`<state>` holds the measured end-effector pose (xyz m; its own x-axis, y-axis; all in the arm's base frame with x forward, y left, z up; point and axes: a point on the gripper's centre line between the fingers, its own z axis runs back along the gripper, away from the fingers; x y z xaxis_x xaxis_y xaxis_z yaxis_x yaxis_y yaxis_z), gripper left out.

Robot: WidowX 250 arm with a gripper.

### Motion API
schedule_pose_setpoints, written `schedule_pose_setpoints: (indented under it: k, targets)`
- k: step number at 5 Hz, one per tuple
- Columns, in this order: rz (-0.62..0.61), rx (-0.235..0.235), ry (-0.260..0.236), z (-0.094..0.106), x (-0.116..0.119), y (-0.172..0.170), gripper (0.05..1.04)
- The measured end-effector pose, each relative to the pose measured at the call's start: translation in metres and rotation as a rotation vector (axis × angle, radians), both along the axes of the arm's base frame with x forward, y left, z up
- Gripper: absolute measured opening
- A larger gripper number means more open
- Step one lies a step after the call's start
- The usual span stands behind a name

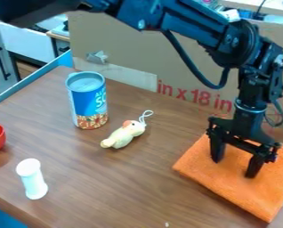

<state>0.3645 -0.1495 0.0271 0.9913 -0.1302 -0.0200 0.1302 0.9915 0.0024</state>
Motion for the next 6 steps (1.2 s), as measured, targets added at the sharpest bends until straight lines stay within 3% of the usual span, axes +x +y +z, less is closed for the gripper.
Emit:
schedule_pose_setpoints:
  k: [2,3,4,5,6]
  targets:
    - [0.030,0.048,0.039,-0.002,-0.033,0.005,1.001]
    - [0.015,0.012,0.179,-0.002,-0.072,0.004,1.001]
    - [-0.009,0.001,0.227,-0.004,-0.112,-0.008,1.001]
    - [0.020,-0.031,0.231,-0.007,-0.130,-0.008,1.001]
    - [0.033,-0.047,0.220,-0.007,-0.130,-0.004,1.001]
